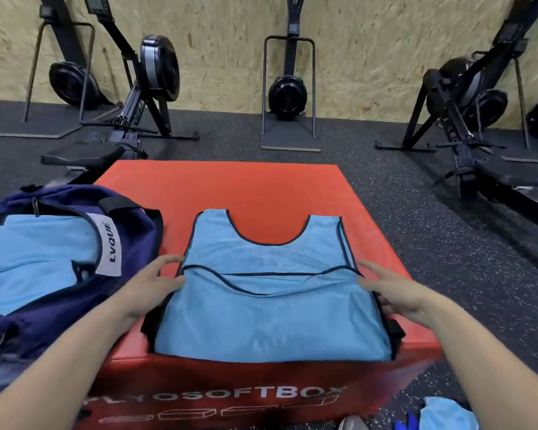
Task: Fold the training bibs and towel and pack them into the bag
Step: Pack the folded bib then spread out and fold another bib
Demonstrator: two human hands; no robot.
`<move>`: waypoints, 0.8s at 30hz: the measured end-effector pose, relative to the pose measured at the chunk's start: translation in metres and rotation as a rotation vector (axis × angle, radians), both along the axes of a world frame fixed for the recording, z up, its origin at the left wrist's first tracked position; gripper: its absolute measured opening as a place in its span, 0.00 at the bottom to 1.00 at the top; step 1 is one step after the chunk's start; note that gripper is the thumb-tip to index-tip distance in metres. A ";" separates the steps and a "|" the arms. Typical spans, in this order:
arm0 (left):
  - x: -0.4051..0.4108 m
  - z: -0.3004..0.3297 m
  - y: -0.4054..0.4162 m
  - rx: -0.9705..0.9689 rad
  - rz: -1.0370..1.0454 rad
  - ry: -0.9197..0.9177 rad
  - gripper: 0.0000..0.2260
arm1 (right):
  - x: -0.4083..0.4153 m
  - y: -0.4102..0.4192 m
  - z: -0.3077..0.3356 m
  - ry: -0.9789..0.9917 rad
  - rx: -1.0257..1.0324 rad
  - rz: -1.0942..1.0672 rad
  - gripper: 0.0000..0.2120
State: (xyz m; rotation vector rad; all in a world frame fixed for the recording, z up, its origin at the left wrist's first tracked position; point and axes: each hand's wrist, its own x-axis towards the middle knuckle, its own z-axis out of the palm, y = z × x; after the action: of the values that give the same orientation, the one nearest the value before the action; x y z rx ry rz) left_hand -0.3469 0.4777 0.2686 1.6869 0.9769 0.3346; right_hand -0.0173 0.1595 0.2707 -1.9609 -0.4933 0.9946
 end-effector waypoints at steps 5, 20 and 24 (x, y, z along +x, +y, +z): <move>-0.007 0.002 0.000 0.007 -0.127 0.065 0.07 | 0.002 -0.011 0.009 0.029 0.086 0.044 0.17; 0.001 0.002 0.007 0.130 -0.062 -0.125 0.20 | -0.001 -0.001 0.024 -0.132 0.145 0.022 0.17; 0.001 -0.006 0.022 0.143 -0.113 -0.044 0.19 | 0.006 0.002 0.023 -0.073 0.143 0.039 0.19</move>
State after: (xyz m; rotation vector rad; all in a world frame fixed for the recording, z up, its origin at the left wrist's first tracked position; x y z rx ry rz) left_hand -0.3461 0.4992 0.2624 1.8487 0.8374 0.3727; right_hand -0.0115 0.1613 0.2935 -1.8710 -0.6283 0.8889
